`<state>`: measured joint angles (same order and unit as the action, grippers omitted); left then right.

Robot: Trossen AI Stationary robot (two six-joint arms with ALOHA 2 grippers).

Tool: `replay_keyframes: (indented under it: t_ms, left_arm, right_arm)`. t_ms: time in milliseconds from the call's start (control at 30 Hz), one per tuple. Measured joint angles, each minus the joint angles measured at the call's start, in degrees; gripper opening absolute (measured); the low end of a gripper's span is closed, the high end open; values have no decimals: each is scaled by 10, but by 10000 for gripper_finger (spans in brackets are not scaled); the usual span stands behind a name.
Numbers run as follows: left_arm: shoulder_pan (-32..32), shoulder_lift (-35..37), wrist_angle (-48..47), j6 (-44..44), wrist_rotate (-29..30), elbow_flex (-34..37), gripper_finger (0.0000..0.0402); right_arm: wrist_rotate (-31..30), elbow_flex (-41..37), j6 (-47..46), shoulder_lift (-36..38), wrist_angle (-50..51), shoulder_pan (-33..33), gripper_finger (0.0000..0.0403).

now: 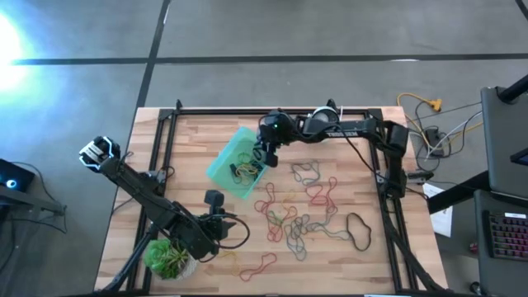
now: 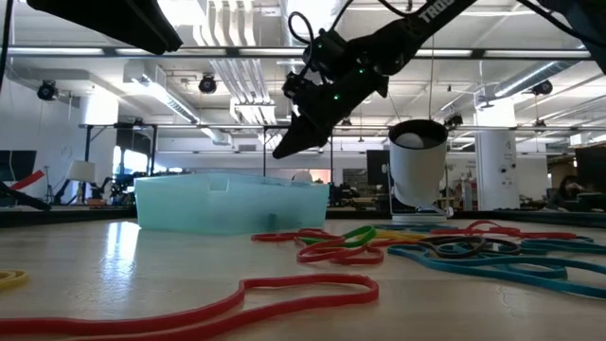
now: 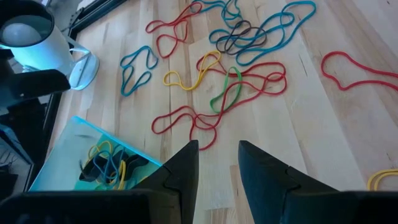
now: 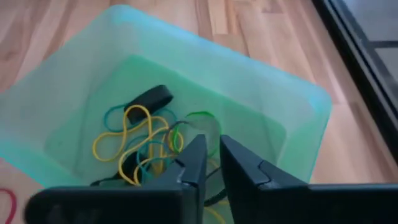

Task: Pick and place rubber bands into bin
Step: Put the purple rubber band into the green bin, then put the black rubber band into the green bin

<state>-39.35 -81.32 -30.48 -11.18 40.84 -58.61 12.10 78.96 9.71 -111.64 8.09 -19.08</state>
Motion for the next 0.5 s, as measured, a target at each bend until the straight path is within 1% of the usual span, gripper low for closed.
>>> replay_keyframes:
  t_ms: [133,300,500]
  left_arm:
    - [0,0,0,0,0,0,98]
    - [0,0,0,0,0,0,98]
    - [0,0,1,1,0,0,98]
  right_arm:
    - [2,-3,1,11,27,0,81]
    - [10,-5,17,56,126,3,111]
    - [84,-17,29,130,267,41,120]
